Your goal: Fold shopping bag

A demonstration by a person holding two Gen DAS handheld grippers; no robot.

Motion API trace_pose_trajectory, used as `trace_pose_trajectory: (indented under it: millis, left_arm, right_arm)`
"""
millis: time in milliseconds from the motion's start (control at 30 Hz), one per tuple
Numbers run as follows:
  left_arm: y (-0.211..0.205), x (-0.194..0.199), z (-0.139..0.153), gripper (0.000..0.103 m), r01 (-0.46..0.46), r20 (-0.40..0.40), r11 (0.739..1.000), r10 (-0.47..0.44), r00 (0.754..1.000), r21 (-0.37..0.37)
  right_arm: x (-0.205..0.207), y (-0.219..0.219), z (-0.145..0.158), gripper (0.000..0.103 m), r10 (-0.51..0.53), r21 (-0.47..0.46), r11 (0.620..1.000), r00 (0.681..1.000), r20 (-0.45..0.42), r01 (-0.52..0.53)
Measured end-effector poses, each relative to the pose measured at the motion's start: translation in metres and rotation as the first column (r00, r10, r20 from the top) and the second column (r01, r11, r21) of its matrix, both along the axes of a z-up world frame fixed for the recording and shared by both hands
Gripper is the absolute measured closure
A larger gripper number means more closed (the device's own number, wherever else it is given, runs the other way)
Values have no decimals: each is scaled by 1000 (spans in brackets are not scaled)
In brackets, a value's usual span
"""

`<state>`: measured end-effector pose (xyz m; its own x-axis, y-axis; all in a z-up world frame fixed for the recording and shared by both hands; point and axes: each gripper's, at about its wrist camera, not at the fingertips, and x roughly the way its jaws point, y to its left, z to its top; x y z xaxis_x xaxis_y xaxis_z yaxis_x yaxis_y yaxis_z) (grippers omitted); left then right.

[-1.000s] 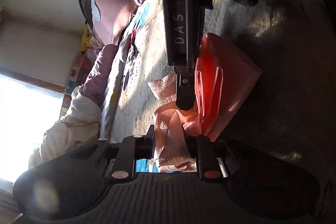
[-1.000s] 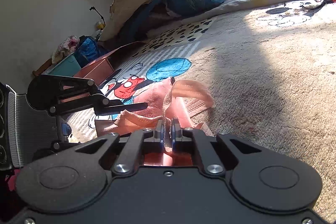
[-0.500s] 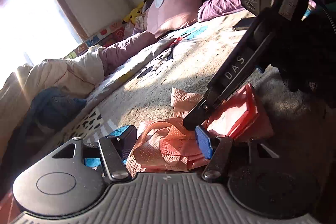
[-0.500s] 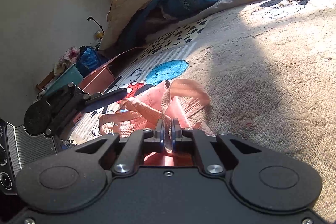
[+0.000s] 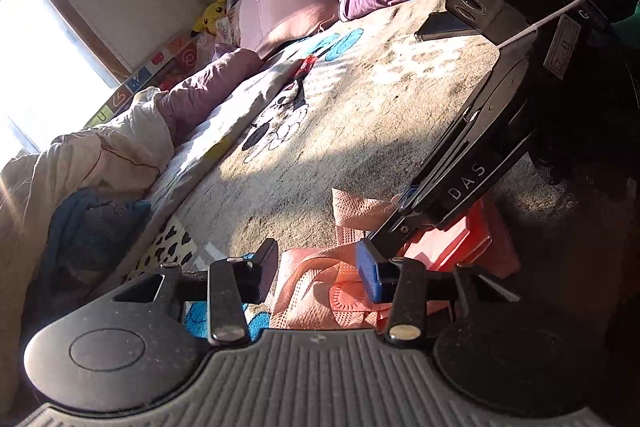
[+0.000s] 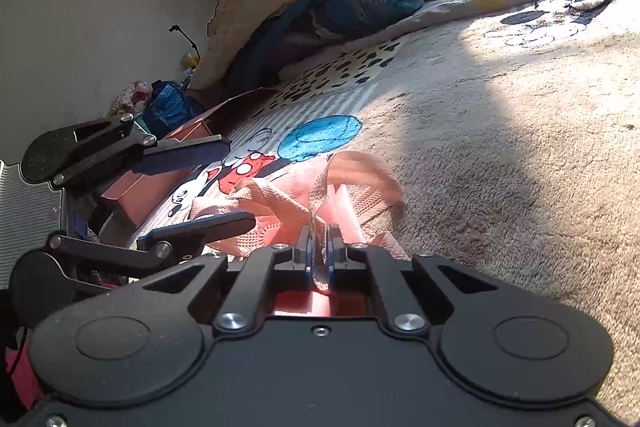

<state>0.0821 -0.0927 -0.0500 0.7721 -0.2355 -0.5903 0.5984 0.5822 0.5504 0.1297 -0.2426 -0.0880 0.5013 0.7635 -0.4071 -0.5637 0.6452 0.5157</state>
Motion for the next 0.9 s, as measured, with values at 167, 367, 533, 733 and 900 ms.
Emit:
trace_pose_trajectory:
  millis: [167, 367, 533, 733, 900]
  left_arm:
    - [11, 0, -9, 85, -36, -62, 994, 30, 998, -104]
    - [13, -6, -15, 89, -142, -61, 962, 131, 989, -235]
    - [4, -6, -13, 89, -119, -52, 967, 110, 993, -224]
    - [4, -5, -13, 89, -108, -55, 968, 98, 994, -226]
    - [20, 1, -11, 90, -96, -134, 930, 51, 990, -356]
  right_arm:
    - [2, -5, -1, 101, -4, 20, 1000, 1000, -26, 4]
    - [-1, -22, 8, 59, -54, 49, 997, 998, -44, 56]
    - [-17, -29, 27, 58, -61, -20, 998, 996, 61, 63]
    - [-28, -35, 33, 63, -43, -75, 996, 994, 101, 51]
    - [-45, -9, 37, 69, 94, -213, 976, 973, 210, -48]
